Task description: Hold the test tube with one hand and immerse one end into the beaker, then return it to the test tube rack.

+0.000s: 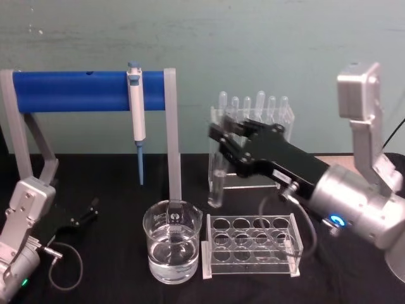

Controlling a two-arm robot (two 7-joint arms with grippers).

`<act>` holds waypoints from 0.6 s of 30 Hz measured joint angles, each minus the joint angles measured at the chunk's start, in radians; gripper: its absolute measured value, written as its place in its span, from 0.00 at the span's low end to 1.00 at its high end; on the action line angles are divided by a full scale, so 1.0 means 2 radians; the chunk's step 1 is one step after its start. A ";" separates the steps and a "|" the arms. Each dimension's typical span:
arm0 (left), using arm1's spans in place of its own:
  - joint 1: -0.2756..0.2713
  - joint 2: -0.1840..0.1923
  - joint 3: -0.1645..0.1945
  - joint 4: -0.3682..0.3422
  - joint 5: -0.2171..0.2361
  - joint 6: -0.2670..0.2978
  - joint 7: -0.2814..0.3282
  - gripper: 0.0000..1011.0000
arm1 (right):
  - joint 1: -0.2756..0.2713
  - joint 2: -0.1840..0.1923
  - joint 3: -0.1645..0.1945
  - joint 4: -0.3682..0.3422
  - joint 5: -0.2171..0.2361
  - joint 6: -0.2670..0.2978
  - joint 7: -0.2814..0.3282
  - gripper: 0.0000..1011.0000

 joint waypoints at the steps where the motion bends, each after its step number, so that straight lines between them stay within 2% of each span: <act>1: 0.000 0.000 0.000 0.000 0.000 0.000 0.000 0.99 | -0.004 0.005 0.002 -0.003 -0.002 0.000 -0.005 0.22; 2: 0.000 0.000 0.000 0.000 0.000 0.000 0.000 0.99 | -0.014 0.012 0.006 -0.007 -0.005 -0.001 -0.012 0.22; 8: 0.000 0.000 0.000 0.000 0.000 0.000 0.000 0.99 | -0.040 0.027 0.013 -0.008 -0.015 -0.011 -0.026 0.22; 18: 0.000 0.000 0.000 0.000 0.000 0.000 0.000 0.99 | -0.057 0.021 0.013 0.017 -0.032 -0.028 -0.033 0.22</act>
